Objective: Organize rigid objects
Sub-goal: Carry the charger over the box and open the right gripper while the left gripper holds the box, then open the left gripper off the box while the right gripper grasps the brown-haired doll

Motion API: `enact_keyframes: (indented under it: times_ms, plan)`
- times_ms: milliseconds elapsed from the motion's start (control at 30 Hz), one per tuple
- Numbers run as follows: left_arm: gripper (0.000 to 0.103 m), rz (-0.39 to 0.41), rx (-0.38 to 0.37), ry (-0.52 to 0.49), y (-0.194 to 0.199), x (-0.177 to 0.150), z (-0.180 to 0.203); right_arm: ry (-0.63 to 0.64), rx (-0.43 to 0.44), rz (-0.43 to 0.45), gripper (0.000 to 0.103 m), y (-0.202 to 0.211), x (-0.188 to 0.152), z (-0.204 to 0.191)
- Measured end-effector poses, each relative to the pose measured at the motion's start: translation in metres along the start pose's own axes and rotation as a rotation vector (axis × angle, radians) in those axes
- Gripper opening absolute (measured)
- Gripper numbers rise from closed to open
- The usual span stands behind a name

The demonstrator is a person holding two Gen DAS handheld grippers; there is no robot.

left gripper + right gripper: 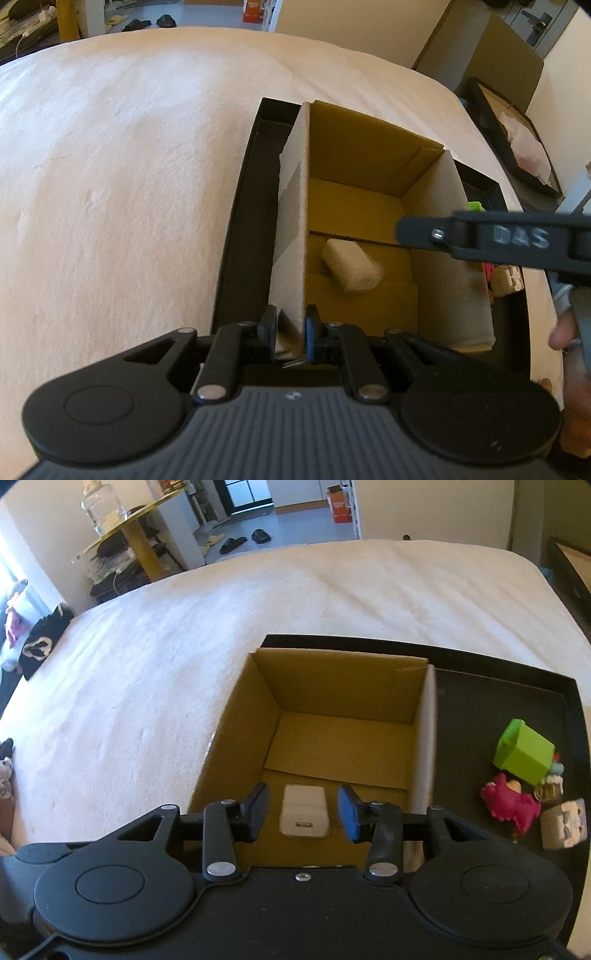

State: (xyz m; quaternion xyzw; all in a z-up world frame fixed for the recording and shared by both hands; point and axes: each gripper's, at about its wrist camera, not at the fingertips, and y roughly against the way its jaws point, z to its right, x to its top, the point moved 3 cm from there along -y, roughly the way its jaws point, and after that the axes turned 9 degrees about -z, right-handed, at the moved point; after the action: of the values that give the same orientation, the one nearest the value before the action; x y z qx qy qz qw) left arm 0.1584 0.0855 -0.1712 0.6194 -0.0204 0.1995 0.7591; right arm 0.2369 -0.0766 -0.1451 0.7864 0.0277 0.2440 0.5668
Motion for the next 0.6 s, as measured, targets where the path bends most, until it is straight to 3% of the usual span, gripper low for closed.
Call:
enact_keyframes:
  times_ms: [167, 233, 300, 400, 600]
  plan:
    - [0.019, 0.001, 0.027, -0.003, 0.001, 0.0, 0.002, -0.025, 0.001, 0.024, 0.056, 0.017, -0.012, 0.02]
    - [0.024, -0.001, 0.039, 0.011, 0.001, 0.0, 0.001, -0.036, 0.001, 0.035, 0.058, 0.025, -0.019, 0.029]
    - [0.04, 0.001, 0.057, 0.025, 0.002, -0.001, 0.0, -0.048, -0.004, 0.046, 0.058, 0.031, -0.025, 0.039]
    - [0.052, 0.014, 0.063, 0.031, 0.005, -0.001, 0.0, -0.062, -0.001, 0.053, 0.059, 0.037, -0.032, 0.051]
    - [0.062, 0.039, 0.061, 0.029, 0.012, -0.003, 0.002, -0.108, -0.021, 0.063, 0.065, 0.041, -0.046, 0.078]
